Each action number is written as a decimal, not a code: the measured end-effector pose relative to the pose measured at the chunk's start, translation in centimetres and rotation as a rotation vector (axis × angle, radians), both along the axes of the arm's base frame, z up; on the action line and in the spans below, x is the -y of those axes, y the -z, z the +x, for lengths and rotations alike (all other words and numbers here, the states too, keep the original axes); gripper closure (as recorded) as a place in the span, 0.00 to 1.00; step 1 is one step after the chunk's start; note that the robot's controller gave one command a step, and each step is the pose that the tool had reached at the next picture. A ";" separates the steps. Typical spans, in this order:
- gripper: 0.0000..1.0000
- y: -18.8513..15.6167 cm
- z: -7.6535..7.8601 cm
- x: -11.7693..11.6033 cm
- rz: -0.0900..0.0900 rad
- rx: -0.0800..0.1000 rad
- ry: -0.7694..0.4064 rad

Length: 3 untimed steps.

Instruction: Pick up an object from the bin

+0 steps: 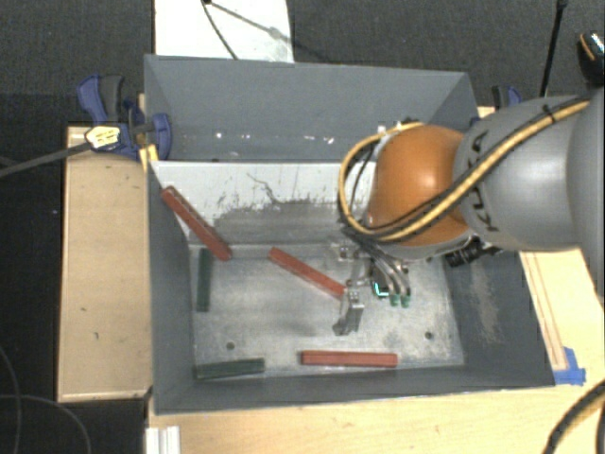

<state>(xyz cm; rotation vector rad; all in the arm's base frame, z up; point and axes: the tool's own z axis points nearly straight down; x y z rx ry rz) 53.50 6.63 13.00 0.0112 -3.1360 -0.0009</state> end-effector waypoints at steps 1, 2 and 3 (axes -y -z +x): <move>0.00 6.3 3.4 1.8 -0.001 0.006 -0.031; 1.00 5.9 3.4 1.7 0.001 0.009 -0.029; 1.00 -9.8 3.4 2.5 0.000 0.017 -0.062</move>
Offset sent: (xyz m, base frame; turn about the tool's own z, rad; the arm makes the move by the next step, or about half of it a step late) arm 0.0332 -0.0170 -0.0600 -0.0331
